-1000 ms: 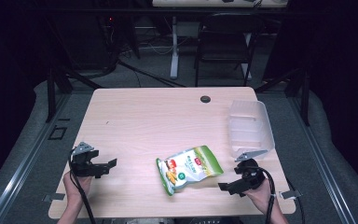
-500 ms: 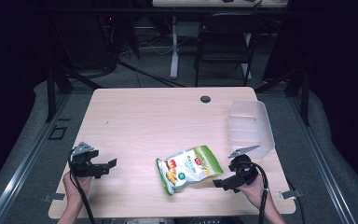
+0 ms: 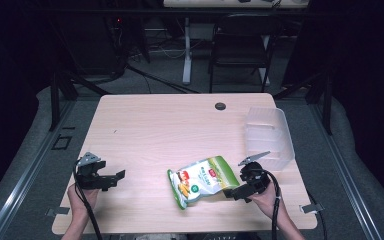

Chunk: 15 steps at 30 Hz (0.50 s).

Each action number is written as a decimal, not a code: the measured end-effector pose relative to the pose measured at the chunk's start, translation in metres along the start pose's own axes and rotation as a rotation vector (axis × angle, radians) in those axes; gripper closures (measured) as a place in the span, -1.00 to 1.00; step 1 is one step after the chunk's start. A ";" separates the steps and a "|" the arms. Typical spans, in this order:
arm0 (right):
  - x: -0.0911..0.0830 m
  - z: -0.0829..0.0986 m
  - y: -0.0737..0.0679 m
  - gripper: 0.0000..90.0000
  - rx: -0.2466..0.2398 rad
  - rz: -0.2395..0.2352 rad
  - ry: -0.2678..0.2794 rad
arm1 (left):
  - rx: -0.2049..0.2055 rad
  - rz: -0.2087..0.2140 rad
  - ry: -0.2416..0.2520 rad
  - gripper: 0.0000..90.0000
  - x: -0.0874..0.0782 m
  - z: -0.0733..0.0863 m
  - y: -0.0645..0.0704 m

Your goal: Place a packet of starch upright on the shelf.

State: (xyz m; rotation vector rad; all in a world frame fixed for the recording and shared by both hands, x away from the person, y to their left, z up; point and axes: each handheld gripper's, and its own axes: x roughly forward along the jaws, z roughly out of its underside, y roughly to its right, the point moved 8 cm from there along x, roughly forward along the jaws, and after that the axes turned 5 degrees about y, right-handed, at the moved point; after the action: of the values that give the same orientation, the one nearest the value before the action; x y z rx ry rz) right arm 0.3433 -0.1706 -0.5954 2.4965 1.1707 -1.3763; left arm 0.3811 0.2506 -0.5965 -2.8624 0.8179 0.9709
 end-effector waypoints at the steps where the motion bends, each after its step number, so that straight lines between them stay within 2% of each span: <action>1: 0.000 -0.001 0.000 -0.98 0.004 0.000 0.002 | 0.000 0.000 0.000 -0.83 0.000 0.000 0.000; 3: 0.001 -0.002 0.002 -0.98 -0.003 0.003 -0.007 | 0.000 0.001 -0.001 -0.83 0.000 0.000 0.000; 4: 0.002 -0.004 0.001 -0.98 0.005 0.001 0.006 | 0.001 0.002 -0.002 -0.83 0.000 0.000 0.000; 11: 0.008 -0.011 0.002 -0.98 0.019 -0.006 0.007 | 0.000 -0.001 0.001 -0.82 0.001 0.000 0.000; 15: 0.013 -0.015 0.004 -0.99 0.030 -0.008 -0.016 | 0.003 0.002 -0.002 -0.81 0.001 0.000 0.001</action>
State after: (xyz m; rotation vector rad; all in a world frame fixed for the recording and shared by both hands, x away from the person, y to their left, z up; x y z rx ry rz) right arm 0.3609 -0.1601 -0.5971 2.4984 1.1677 -1.4231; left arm 0.3815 0.2496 -0.5972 -2.8586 0.8207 0.9717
